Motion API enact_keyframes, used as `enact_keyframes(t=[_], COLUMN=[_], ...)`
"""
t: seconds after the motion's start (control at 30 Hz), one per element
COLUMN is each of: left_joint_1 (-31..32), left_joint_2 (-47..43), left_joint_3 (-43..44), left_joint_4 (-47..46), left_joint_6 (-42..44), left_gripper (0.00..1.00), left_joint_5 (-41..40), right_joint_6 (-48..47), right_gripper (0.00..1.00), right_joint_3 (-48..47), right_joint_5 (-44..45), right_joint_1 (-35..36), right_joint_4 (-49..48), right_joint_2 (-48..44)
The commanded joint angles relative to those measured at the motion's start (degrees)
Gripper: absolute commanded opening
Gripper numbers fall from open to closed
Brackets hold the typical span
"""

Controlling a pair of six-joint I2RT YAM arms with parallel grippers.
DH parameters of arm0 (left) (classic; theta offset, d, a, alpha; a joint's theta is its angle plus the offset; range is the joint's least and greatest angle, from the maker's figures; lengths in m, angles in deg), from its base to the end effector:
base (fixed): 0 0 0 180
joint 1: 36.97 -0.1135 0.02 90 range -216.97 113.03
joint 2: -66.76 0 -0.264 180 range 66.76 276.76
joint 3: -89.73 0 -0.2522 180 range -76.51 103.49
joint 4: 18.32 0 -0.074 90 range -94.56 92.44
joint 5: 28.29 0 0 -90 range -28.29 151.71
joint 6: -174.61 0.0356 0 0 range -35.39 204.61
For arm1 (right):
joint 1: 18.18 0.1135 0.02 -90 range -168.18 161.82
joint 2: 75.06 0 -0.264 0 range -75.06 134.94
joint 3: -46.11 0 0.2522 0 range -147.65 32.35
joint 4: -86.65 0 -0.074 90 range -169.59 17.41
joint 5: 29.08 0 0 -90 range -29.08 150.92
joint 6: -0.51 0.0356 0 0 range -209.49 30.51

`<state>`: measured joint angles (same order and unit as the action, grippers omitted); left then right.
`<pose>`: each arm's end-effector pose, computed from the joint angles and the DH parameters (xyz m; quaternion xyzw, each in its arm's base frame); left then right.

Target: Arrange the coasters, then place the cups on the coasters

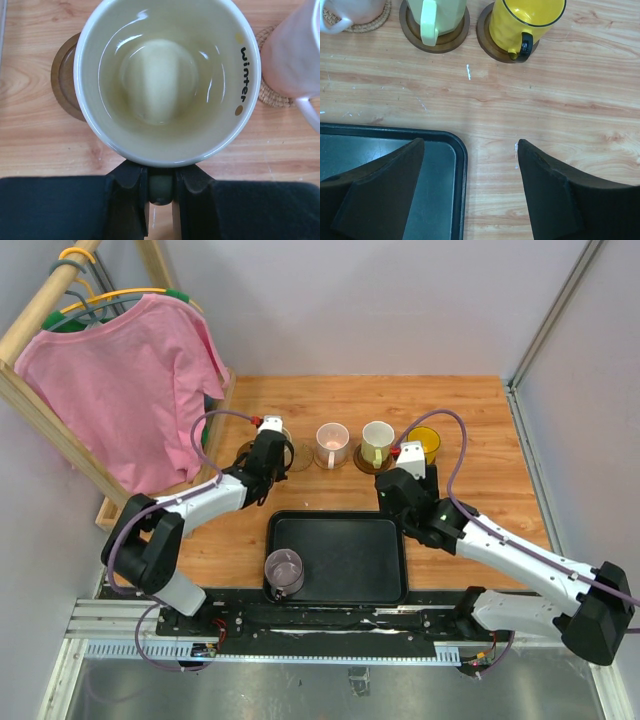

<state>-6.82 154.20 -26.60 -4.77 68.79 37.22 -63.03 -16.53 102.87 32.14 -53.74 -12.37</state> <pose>0.2873 -0.1498 0.2111 0.0159 0.8807 0.0057 0.4734 0.1642 0.1606 0.2837 -0.0257 0.8583 -0.0073 0.5125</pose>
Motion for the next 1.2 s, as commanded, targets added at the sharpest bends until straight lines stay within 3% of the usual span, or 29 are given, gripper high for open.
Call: enact_keyframes(t=[0.0, 0.33, 1.17], left_joint_1=[-0.43, -0.44, -0.44], left_joint_2=[1.63, 8.79, 14.13], left_joint_3=[6.14, 12.93, 14.71], left_joint_4=[-6.99, -3.79, -3.59], left_joint_6=[0.61, -0.78, -5.08], left_gripper=[0.01, 0.01, 0.01], left_joint_5=[1.61, 3.9, 3.74], right_joint_6=[-0.89, -1.24, -0.8], right_gripper=[0.76, 0.76, 0.76], right_joint_3=[-1.0, -1.14, -0.03], right_joint_5=[-0.71, -2.2, -4.04], right_joint_1=[-1.52, -2.28, -3.46], right_joint_4=[-1.53, -2.44, -2.57], right_joint_2=[0.94, 2.34, 2.69])
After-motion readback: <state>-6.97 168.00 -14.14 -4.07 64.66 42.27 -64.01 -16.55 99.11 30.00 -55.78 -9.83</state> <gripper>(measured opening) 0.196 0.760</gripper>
